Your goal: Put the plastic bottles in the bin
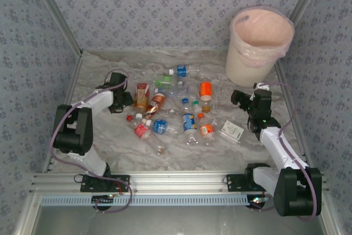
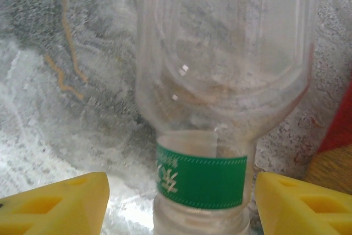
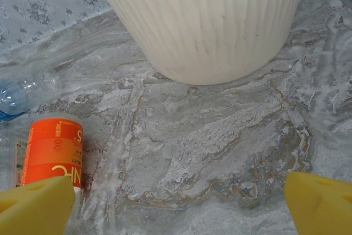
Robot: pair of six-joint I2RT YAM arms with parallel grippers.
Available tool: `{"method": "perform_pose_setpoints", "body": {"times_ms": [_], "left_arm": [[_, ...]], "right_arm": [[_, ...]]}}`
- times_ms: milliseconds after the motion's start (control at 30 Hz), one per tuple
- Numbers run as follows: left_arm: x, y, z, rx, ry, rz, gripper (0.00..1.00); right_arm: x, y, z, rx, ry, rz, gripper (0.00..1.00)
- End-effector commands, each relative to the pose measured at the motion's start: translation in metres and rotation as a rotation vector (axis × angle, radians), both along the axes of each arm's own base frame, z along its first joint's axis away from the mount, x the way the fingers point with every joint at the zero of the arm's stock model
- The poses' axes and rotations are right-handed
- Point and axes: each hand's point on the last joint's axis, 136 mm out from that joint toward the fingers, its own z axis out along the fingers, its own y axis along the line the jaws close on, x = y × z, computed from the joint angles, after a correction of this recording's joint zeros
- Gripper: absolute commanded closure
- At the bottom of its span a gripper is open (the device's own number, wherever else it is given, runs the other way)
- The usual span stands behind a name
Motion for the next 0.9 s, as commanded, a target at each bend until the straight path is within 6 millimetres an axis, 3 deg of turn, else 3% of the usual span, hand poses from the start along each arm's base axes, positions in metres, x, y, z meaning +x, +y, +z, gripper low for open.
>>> {"method": "perform_pose_setpoints", "body": {"times_ms": [0,200,433,533,700,867], "left_arm": [[0.014,-0.001,-0.003,-0.009,-0.031,-0.033,0.32],[0.017,0.003,-0.011,-0.017,-0.034,-0.05,0.44],[0.014,0.002,0.002,-0.013,-0.075,-0.091,0.64],[0.008,0.008,0.026,0.007,-0.128,-0.082,0.65],[-0.008,0.01,0.083,0.008,-0.25,-0.074,0.68],[-0.025,-0.032,0.137,-0.036,-0.366,-0.219,0.68]], "right_arm": [[-0.002,0.004,0.001,-0.017,0.005,0.02,0.0],[-0.002,0.007,0.004,-0.026,-0.001,0.028,0.0],[-0.001,0.013,0.012,-0.036,-0.009,0.037,0.0],[-0.003,0.026,0.018,-0.016,-0.004,0.08,0.0],[-0.008,0.052,0.027,0.074,-0.013,0.148,0.0],[-0.009,0.077,0.048,0.191,-0.064,0.194,0.0]]}}
